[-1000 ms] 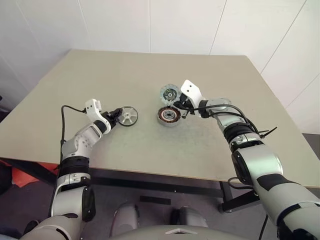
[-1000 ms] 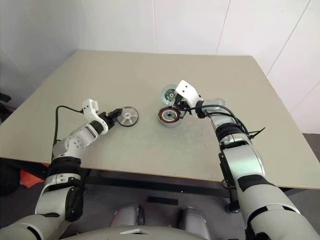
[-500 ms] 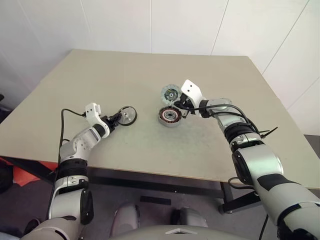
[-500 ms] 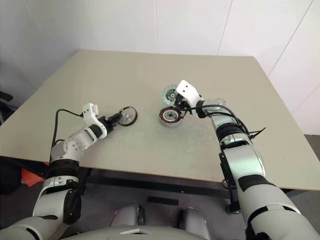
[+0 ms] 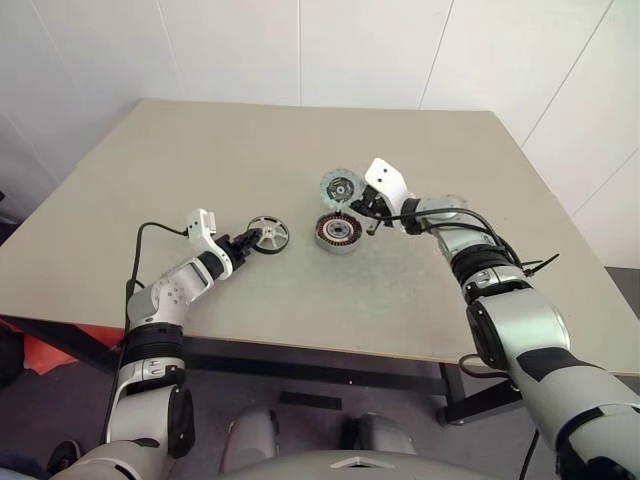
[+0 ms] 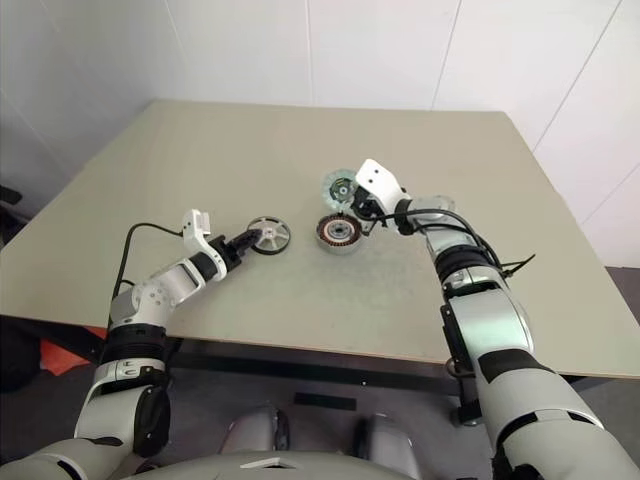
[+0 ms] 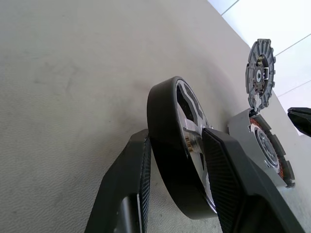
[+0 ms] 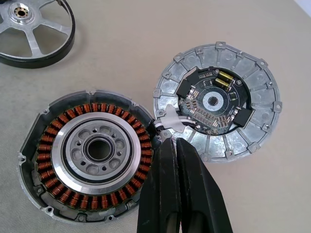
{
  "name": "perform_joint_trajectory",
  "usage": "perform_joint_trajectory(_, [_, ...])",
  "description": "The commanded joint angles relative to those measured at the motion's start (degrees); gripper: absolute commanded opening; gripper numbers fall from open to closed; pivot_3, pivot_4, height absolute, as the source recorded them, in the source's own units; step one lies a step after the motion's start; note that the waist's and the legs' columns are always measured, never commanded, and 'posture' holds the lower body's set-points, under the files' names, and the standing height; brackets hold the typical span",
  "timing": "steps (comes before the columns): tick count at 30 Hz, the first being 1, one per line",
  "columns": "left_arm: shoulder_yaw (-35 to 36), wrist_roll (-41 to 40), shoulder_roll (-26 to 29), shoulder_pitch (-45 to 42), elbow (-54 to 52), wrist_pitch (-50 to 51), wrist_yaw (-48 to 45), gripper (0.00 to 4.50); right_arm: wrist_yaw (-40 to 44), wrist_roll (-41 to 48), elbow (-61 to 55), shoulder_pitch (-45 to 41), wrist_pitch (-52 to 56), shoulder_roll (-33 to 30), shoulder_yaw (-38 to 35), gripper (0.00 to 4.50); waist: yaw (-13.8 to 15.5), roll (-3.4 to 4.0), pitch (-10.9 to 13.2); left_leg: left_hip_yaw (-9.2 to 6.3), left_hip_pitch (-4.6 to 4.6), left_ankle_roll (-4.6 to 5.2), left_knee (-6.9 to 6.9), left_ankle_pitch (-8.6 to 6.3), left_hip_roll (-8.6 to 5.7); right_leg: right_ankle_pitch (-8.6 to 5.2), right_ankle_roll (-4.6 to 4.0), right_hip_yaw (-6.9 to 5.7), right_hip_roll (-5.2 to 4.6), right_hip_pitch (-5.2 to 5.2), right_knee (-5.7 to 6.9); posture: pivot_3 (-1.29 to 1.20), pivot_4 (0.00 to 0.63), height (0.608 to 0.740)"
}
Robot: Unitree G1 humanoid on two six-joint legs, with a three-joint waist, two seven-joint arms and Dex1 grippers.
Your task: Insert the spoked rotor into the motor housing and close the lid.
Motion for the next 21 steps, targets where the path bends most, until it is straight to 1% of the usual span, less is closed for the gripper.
perform_joint_trajectory(1, [-0.1, -0.3, 0.58, -0.1, -1.56, -0.43, -0.42, 1.69, -0.45, 1.06, -2.84, -1.79, -1.01, -0.49, -0.94, 0.03, 0.0, 0.0, 0.0, 0.0, 0.0, 0.0, 0.0, 0.0, 0.0, 0.0, 0.0, 0.0, 0.0, 0.0, 0.0, 0.0, 0.0, 0.74])
perform_joint_trajectory(2, [0.07, -0.52, 0.47, -0.07, -1.64, -0.68, -0.66, 1.69, -0.5, 1.06, -2.88, -1.76, -1.01, -0.48, -0.94, 0.03, 0.0, 0.0, 0.0, 0.0, 0.0, 0.0, 0.0, 0.0, 0.0, 0.0, 0.0, 0.0, 0.0, 0.0, 0.0, 0.0, 0.0, 0.74])
perform_joint_trajectory(3, [0.27, -0.87, 0.36, -0.03, -1.81, -0.75, -0.94, 1.37, -0.57, 1.07, -2.94, -1.74, -1.0, -0.48, -0.97, 0.0, 0.01, 0.0, 0.0, 0.0, 0.0, 0.0, 0.0, 0.0, 0.0, 0.0, 0.0, 0.0, 0.0, 0.0, 0.0, 0.0, 0.0, 0.74])
perform_joint_trajectory(4, [0.38, -1.41, 0.28, 0.14, -2.34, -0.54, -1.44, 1.21, -0.81, 1.05, -2.97, -1.82, -0.94, -0.58, -1.04, 0.0, 0.03, 0.0, 0.0, 0.0, 0.0, 0.0, 0.0, 0.0, 0.0, 0.0, 0.0, 0.0, 0.0, 0.01, 0.0, 0.0, 0.0, 0.74])
perform_joint_trajectory(5, [0.38, -1.98, 0.27, 0.33, -2.87, -0.13, -1.91, 0.95, -1.18, 1.09, -3.03, -2.05, -0.85, -0.8, -1.22, 0.0, 0.04, 0.0, 0.0, 0.0, 0.02, 0.0, 0.0, 0.0, 0.0, 0.0, 0.0, 0.0, 0.0, 0.02, 0.0, 0.0, 0.0, 0.74])
perform_joint_trajectory(6, [0.39, -2.52, 0.26, 0.5, -3.35, 0.27, -2.26, 0.75, -1.56, 1.18, -3.08, -2.33, -0.7, -1.05, -1.46, 0.0, 0.0, 0.0, 0.0, 0.0, 0.03, 0.0, 0.0, 0.0, 0.0, 0.0, 0.0, 0.0, -0.01, 0.02, 0.0, 0.0, 0.0, 0.74])
perform_joint_trajectory(8, [0.54, -3.53, 0.23, 0.73, -3.96, 0.95, -2.47, 0.49, -2.2, 1.29, -2.99, -2.88, -0.53, -1.59, -1.81, 0.0, -0.16, 0.0, 0.0, 0.02, 0.07, -0.01, 0.0, 0.0, 0.0, 0.0, 0.0, 0.01, 0.0, 0.04, 0.01, 0.0, 0.0, 0.74])
perform_joint_trajectory(17, [1.75, -7.14, -0.76, 0.25, -4.01, 3.01, -2.39, 0.44, -5.6, 0.58, -2.43, -5.04, -0.62, -5.23, -2.04, 0.0, -0.05, 0.01, 0.0, 0.03, 0.06, -0.01, -0.02, 0.0, -0.01, 0.0, 0.0, 0.02, 0.01, 0.03, -0.02, 0.0, 0.0, 0.74])
perform_joint_trajectory(19, [4.31, -11.01, -2.47, -1.11, -3.93, 4.51, -1.6, 0.44, -7.43, 0.22, -1.62, -5.47, -0.34, -6.06, -2.16, 0.0, -0.04, 0.01, 0.01, 0.03, 0.04, 0.01, -0.02, -0.01, -0.02, 0.0, 0.0, 0.01, 0.0, 0.02, -0.02, 0.0, 0.0, 0.74])
perform_joint_trajectory(21, [9.45, -19.27, -5.9, -3.58, -2.96, 7.62, 0.25, 0.44, -9.33, -0.15, -0.67, -5.81, 0.06, -6.91, -2.23, 0.0, 0.06, 0.0, 0.03, 0.03, -0.01, 0.02, 0.0, -0.01, -0.04, 0.0, 0.0, 0.02, -0.01, 0.0, -0.02, 0.0, 0.0, 0.74])
